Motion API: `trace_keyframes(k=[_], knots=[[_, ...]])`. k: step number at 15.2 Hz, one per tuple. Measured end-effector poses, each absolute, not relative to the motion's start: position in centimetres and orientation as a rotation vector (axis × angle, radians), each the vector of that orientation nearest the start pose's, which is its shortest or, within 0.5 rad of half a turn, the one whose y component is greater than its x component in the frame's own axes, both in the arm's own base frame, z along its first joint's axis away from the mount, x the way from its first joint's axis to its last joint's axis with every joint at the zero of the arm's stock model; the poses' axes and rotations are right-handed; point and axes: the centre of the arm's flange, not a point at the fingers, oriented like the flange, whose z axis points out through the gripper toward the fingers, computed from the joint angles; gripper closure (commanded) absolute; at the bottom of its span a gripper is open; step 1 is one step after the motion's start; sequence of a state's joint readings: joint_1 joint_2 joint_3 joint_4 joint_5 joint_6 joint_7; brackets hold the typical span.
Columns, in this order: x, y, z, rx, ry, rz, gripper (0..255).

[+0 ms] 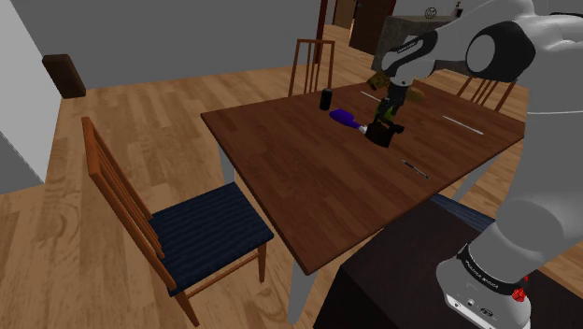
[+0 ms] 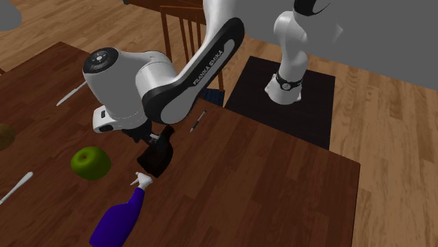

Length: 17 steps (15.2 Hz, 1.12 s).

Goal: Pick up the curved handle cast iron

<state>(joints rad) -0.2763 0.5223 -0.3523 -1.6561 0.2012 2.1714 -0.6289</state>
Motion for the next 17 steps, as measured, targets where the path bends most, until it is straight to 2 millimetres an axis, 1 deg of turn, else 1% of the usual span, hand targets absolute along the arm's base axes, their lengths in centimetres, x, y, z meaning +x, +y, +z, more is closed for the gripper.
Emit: trace_keyframes(k=[6,7,17], knots=[[57.1,-37.1,29.4,-3.161,0.104,-0.035,0],[57.1,-37.1,29.2,-3.161,0.104,-0.035,255],[57.2,-37.1,29.0,-3.161,0.104,-0.038,255]])
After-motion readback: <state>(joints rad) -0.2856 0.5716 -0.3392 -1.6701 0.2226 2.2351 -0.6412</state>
